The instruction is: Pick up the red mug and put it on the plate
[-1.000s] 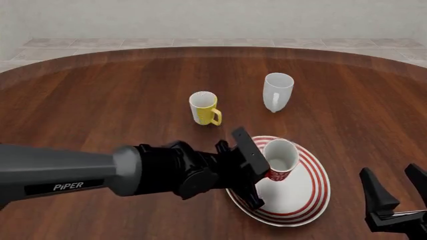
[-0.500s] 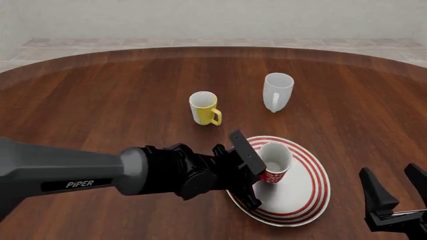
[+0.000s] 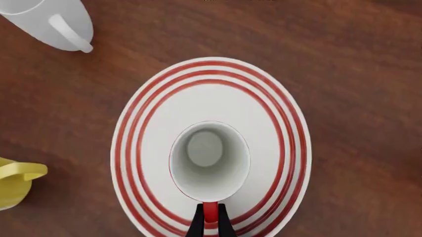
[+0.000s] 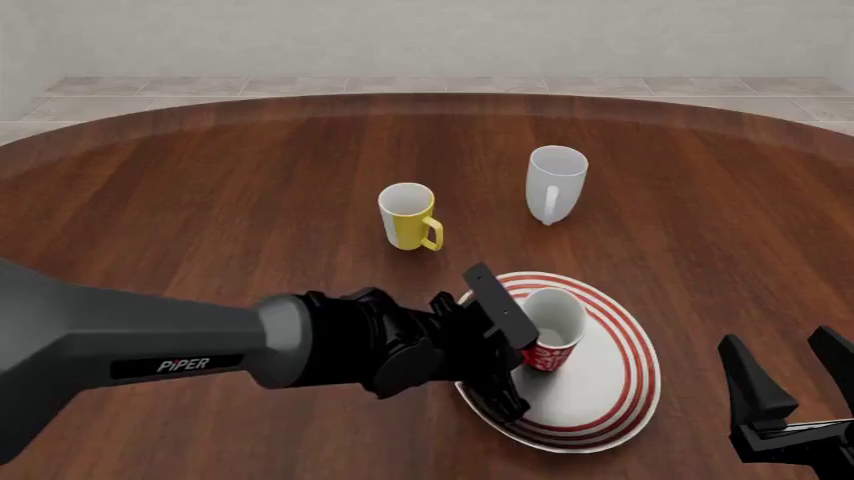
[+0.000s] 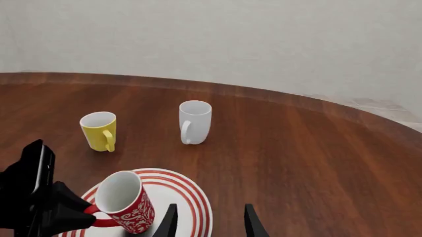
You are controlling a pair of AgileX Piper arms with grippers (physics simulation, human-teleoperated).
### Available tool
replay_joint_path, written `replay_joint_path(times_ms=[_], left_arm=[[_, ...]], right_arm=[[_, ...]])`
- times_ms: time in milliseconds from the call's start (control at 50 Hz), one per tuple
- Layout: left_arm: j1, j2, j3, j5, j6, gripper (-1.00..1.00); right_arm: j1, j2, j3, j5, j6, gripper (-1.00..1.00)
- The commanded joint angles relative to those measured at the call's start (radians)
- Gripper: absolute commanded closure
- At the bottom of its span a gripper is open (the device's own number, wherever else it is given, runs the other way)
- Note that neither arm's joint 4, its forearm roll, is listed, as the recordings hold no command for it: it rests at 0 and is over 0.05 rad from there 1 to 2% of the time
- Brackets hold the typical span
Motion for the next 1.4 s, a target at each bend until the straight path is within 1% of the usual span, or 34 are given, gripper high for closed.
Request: replay_joint_path(times_ms=[20, 120, 140, 160, 200, 260, 360, 400, 440, 460, 500, 680, 700, 720, 740, 760, 780, 800, 820, 880, 900, 920, 940, 960, 980, 1000, 1020, 1040, 1060, 1080, 1160, 1180, 1260, 1400], left_arm=[[-0.005, 0.005, -0.024, 0.016, -0.012, 1.0], [-0.008, 0.02, -0.042, 0.027, -0.025, 1.0], [-0.009, 0.023, -0.048, 0.032, -0.043, 1.0], [-0.012, 0.022, -0.047, 0.032, -0.037, 1.0], [-0.017, 0.025, -0.051, 0.036, -0.054, 1.0], [-0.009, 0.029, -0.055, 0.036, -0.048, 1.0], [-0.013, 0.032, -0.058, 0.039, -0.064, 1.0], [-0.029, 0.034, -0.058, 0.038, -0.067, 1.0], [-0.02, 0.041, -0.065, 0.041, -0.077, 1.0], [-0.034, 0.041, -0.061, 0.038, -0.071, 1.0], [-0.021, 0.047, -0.066, 0.04, -0.076, 1.0], [-0.023, 0.052, -0.072, 0.043, -0.069, 1.0], [-0.038, 0.048, -0.065, 0.039, -0.049, 1.0], [-0.022, 0.05, -0.07, 0.043, -0.056, 1.0], [-0.047, 0.044, -0.066, 0.043, -0.07, 1.0], [-0.029, 0.045, -0.065, 0.042, -0.037, 1.0], [-0.031, 0.048, -0.069, 0.045, -0.051, 1.0], [-0.038, 0.049, -0.068, 0.045, -0.047, 1.0], [-0.015, 0.052, -0.074, 0.046, -0.044, 1.0], [-0.015, 0.057, -0.079, 0.052, -0.051, 1.0], [-0.029, 0.054, -0.073, 0.049, -0.051, 1.0], [-0.019, 0.056, -0.074, 0.049, -0.038, 1.0], [-0.025, 0.053, -0.074, 0.049, -0.044, 1.0], [-0.013, 0.055, -0.076, 0.048, -0.028, 1.0], [0.002, 0.057, -0.083, 0.051, -0.038, 1.0], [-0.023, 0.051, -0.076, 0.048, -0.04, 1.0], [-0.009, 0.056, -0.077, 0.048, -0.024, 1.0], [-0.009, 0.054, -0.08, 0.049, -0.036, -1.0], [-0.024, 0.052, -0.071, 0.045, -0.011, -1.0], [-0.008, 0.054, -0.074, 0.046, -0.01, -1.0], [-0.011, 0.047, -0.075, 0.046, -0.006, -1.0], [-0.007, 0.041, -0.072, 0.044, 0.016, -1.0], [-0.002, 0.037, -0.074, 0.043, 0.011, -1.0], [-0.001, 0.025, -0.069, 0.04, 0.037, -1.0]], right_arm=[[0.002, 0.0, 0.0, -0.001, 0.002, -1.0], [0.003, -0.004, 0.0, 0.004, -0.001, -1.0], [0.003, -0.004, 0.0, 0.003, 0.0, -1.0], [0.003, -0.003, 0.0, 0.003, 0.001, -1.0], [0.005, -0.002, 0.0, 0.001, 0.001, -1.0], [0.006, 0.005, 0.0, -0.004, 0.0, -1.0], [0.005, 0.01, 0.0, -0.009, 0.0, -1.0], [0.007, 0.01, 0.0, -0.009, 0.0, -1.0], [0.006, 0.012, 0.0, -0.012, 0.001, -1.0], [0.006, 0.014, 0.0, -0.013, 0.001, -1.0], [0.005, 0.015, 0.0, -0.015, 0.002, -1.0], [0.003, 0.022, 0.0, -0.022, 0.004, -1.0], [0.002, 0.024, 0.0, -0.024, 0.004, -1.0], [0.003, 0.024, 0.0, -0.024, 0.005, -1.0], [0.002, 0.025, 0.0, -0.024, 0.005, -1.0], [0.003, 0.023, 0.0, -0.022, 0.004, -1.0], [0.003, 0.022, 0.0, -0.021, 0.005, -1.0], [0.002, 0.023, 0.0, -0.022, 0.006, -1.0], [0.004, 0.024, 0.0, -0.023, 0.006, -1.0], [0.002, 0.025, 0.0, -0.024, 0.007, -1.0], [0.002, 0.025, 0.0, -0.025, 0.007, -1.0], [0.002, 0.026, 0.0, -0.026, 0.007, -1.0], [0.002, 0.024, 0.0, -0.024, 0.007, -1.0], [0.002, 0.02, 0.0, -0.02, 0.007, -1.0], [0.002, 0.018, 0.0, -0.018, 0.007, -1.0], [0.003, 0.017, 0.0, -0.017, 0.007, -1.0], [0.003, 0.016, 0.0, -0.015, 0.007, -1.0], [0.003, 0.015, 0.0, -0.014, 0.008, -1.0], [0.003, 0.014, 0.0, -0.014, 0.008, -1.0], [0.003, 0.015, 0.0, -0.014, 0.007, -1.0], [0.004, 0.021, 0.0, -0.019, 0.008, -1.0], [0.004, 0.019, 0.0, -0.017, 0.008, -1.0], [0.005, 0.018, 0.0, -0.017, 0.009, -1.0], [0.005, 0.011, 0.0, -0.009, 0.008, -1.0]])
